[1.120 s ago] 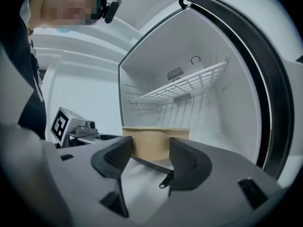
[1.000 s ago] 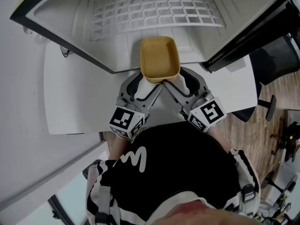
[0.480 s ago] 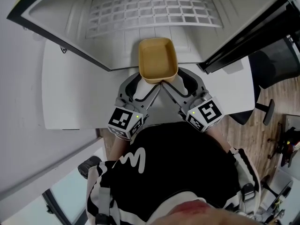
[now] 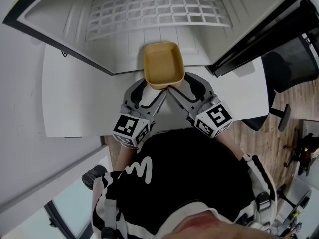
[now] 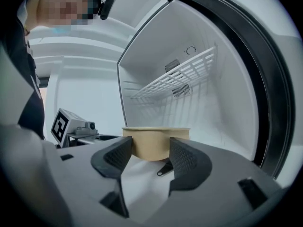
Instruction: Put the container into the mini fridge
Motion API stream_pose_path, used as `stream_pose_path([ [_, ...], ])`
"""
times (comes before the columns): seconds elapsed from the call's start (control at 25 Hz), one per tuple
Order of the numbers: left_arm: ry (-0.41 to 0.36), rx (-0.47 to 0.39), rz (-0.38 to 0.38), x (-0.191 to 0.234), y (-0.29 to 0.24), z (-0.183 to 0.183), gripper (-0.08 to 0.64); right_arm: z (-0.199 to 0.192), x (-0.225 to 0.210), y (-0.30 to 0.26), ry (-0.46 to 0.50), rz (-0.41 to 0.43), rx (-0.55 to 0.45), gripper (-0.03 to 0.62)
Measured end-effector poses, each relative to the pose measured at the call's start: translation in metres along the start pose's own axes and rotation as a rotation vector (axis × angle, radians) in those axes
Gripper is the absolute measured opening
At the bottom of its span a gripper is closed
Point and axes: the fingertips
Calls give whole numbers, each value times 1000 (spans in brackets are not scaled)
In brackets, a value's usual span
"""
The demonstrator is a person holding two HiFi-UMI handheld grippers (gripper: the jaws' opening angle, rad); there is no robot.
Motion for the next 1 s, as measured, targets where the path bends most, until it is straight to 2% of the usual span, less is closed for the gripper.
stream_pose_path([
  [1.0,43,3,-15,14,-13,2,285,-1,-12,-13,18,-12,14,256],
])
Point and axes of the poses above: the fingertips, and each gripper's own axes: y backward along the fingers, x to its left, z out of its top, and after that the axes turned 2 degrees about x, right-handed
